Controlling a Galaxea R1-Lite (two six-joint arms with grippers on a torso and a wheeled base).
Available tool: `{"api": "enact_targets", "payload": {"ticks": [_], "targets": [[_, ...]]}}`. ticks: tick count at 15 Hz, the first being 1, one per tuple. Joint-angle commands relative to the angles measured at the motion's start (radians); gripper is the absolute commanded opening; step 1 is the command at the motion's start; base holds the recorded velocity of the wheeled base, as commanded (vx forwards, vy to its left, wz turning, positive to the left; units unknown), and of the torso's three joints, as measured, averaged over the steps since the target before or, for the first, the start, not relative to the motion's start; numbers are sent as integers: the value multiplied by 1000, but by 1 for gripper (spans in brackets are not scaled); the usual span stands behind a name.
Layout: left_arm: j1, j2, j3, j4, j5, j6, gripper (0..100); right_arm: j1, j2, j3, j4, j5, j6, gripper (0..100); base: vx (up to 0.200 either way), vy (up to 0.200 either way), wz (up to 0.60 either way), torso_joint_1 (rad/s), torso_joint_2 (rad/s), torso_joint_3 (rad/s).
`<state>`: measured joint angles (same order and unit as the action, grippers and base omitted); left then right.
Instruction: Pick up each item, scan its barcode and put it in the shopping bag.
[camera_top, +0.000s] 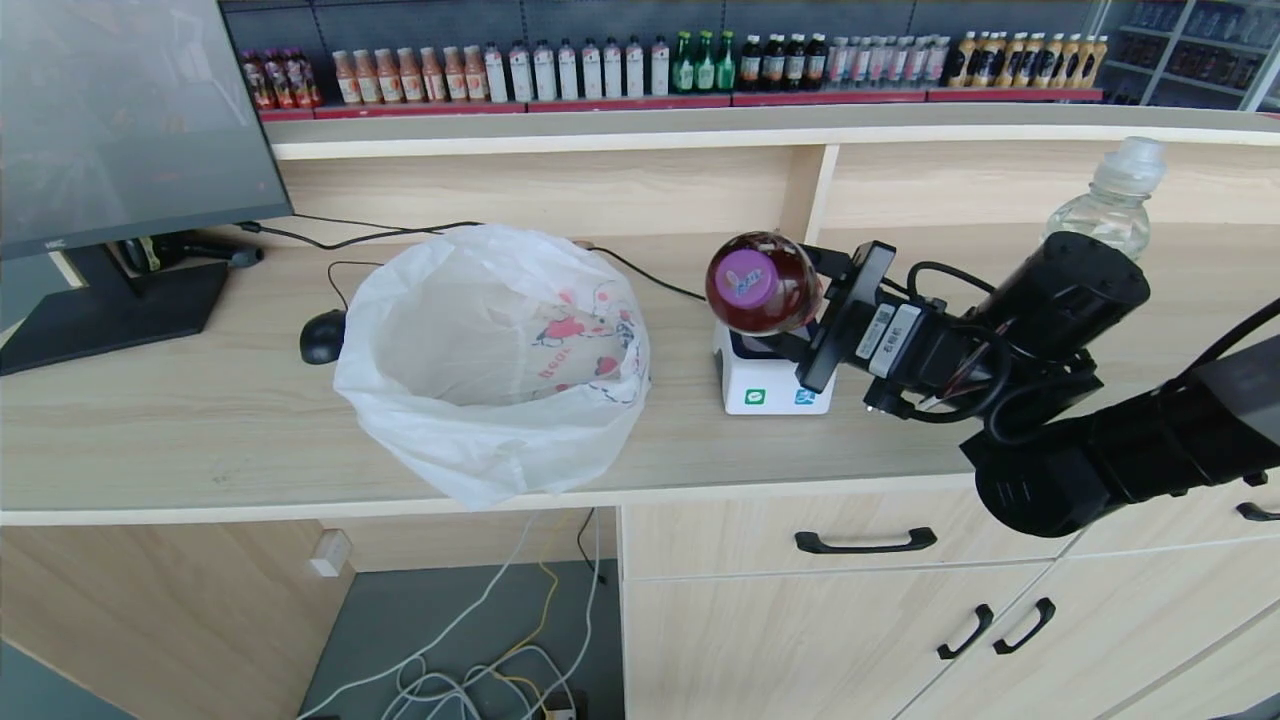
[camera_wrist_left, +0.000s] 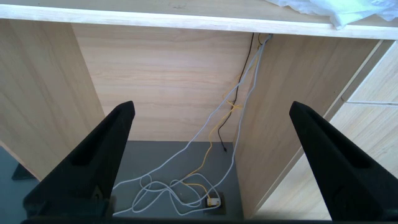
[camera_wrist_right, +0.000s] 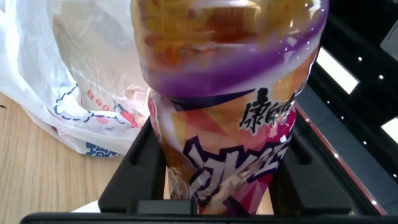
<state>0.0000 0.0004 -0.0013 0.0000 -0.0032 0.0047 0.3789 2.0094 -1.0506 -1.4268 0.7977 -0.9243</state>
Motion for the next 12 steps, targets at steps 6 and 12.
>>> {"api": "enact_targets", "payload": {"ticks": [6, 12], "targets": [[0, 0, 0, 0, 0, 0, 100, 0, -8, 12, 0, -3, -7, 0, 0, 0, 0, 0, 0, 0], [0, 0, 0, 0, 0, 0, 100, 1, -9, 20, -1, -12, -7, 0, 0, 0, 0, 0, 0, 0]]}}
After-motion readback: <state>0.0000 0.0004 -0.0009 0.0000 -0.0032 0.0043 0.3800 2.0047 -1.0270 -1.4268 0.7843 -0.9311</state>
